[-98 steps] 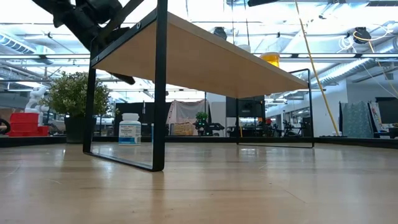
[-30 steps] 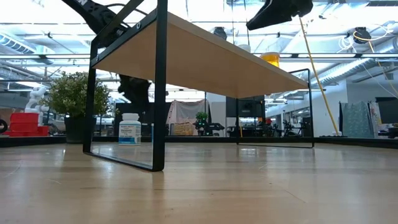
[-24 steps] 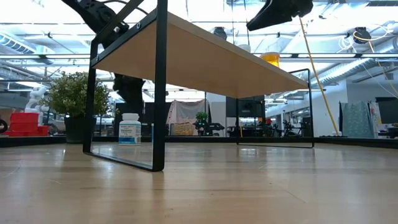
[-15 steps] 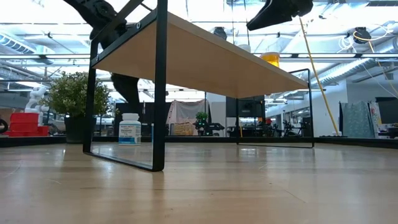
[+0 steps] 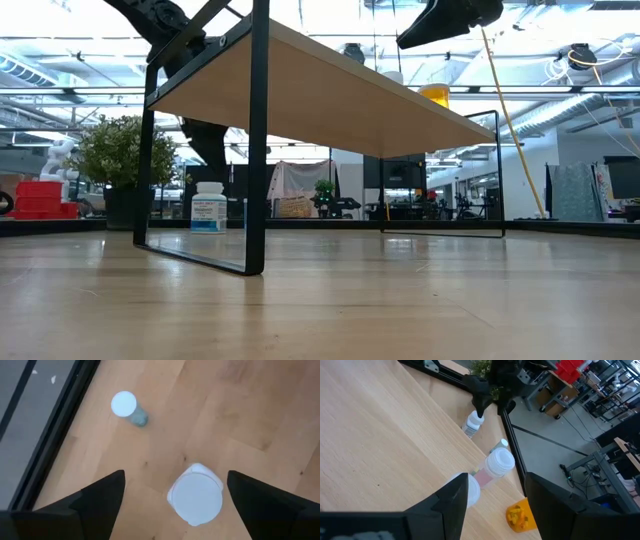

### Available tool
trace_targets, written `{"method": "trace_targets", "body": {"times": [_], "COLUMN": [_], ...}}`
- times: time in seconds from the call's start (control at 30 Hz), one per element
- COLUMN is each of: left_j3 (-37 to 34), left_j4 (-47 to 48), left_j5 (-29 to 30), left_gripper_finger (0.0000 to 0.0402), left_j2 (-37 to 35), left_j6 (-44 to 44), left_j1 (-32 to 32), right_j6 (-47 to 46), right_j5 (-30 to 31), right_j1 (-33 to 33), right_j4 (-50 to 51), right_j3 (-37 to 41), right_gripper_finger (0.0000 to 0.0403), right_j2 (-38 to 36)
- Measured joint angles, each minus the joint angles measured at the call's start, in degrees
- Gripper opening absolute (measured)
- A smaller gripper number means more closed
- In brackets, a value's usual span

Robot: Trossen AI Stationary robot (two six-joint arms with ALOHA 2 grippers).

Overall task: Pick and place medicine bottles onto shelf by color
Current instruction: Put the top blue pill bottle on the shelf

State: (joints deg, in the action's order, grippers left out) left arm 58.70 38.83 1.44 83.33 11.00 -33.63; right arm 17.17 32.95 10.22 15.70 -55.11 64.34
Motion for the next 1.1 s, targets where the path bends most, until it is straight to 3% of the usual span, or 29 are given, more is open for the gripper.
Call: {"method": "trace_targets", "body": {"times": [0.3, 0.6, 1.1], "left_j3": [-0.07, -0.16, -0.04], "left_j4": [-9.07, -15.12, -20.39], "left_j5": [0.12, -0.82, -1.51], "left_gripper_finger": [0.0336, 0.0306, 0.0326], "left_j2": [0.05, 4.5, 10.65], "left_j6": [-2.11, -2.24, -3.25], "left_j1": [-1.24, -5.22, -6.73], "right_j6": [-0.11, -0.15, -0.02], "right_j5": [0.0, -0.02, -0.02], "right_j1": [-0.09, -0.09, -0.11], "right_j4": [-0.73, -0.9, -0.87], "right_j3": [0.0, 0.0, 0.0], "right_gripper_finger": [0.0192, 0.0192, 0.0192], "right_j2": [0.0, 0.0, 0.0]}}
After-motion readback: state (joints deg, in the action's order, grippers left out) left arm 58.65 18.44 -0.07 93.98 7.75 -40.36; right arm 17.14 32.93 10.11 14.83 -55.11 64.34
